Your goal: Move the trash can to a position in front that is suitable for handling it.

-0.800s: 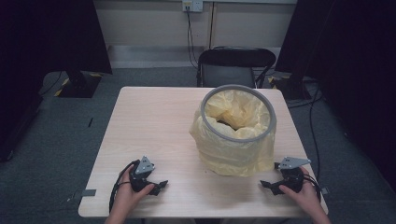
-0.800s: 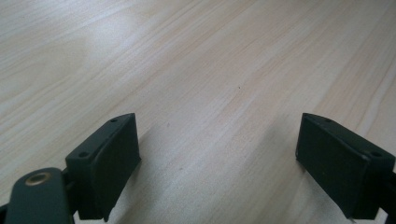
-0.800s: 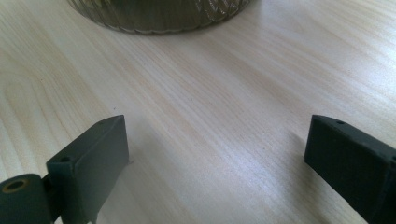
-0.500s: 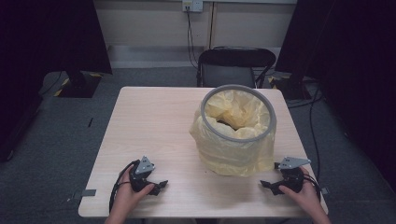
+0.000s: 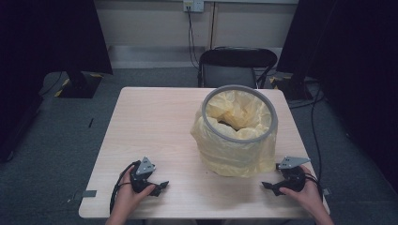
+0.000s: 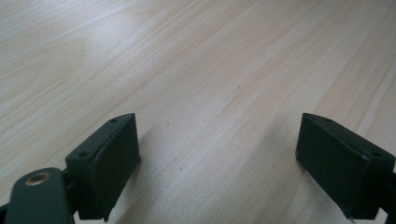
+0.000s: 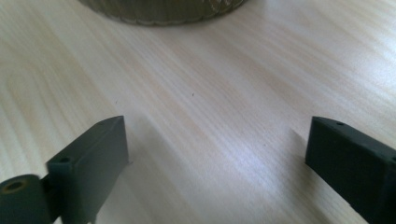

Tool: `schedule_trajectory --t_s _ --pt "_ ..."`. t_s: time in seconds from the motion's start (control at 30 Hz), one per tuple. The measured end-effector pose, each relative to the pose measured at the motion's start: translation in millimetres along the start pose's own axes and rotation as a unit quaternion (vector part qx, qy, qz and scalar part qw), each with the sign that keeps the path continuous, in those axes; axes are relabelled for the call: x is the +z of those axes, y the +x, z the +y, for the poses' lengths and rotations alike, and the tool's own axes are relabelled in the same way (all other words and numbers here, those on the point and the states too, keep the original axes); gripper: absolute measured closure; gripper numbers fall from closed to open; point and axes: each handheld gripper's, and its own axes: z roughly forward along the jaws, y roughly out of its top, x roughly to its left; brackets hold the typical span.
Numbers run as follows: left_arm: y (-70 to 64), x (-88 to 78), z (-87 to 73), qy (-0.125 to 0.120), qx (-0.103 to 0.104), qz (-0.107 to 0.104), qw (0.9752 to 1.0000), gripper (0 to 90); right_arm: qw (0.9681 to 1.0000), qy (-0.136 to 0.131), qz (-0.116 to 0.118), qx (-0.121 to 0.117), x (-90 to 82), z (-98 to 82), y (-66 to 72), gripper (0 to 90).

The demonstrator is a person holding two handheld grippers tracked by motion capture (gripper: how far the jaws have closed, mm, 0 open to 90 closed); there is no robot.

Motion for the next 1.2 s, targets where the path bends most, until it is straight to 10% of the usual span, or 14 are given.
schedule_trajectory --t_s 1.2 --pt "0.0 0.0 0.0 0.000 0.000 0.000 1.0000 12.7 0.9970 -0.057 0.050 -0.015 -56.1 61.7 7.0 7.8"
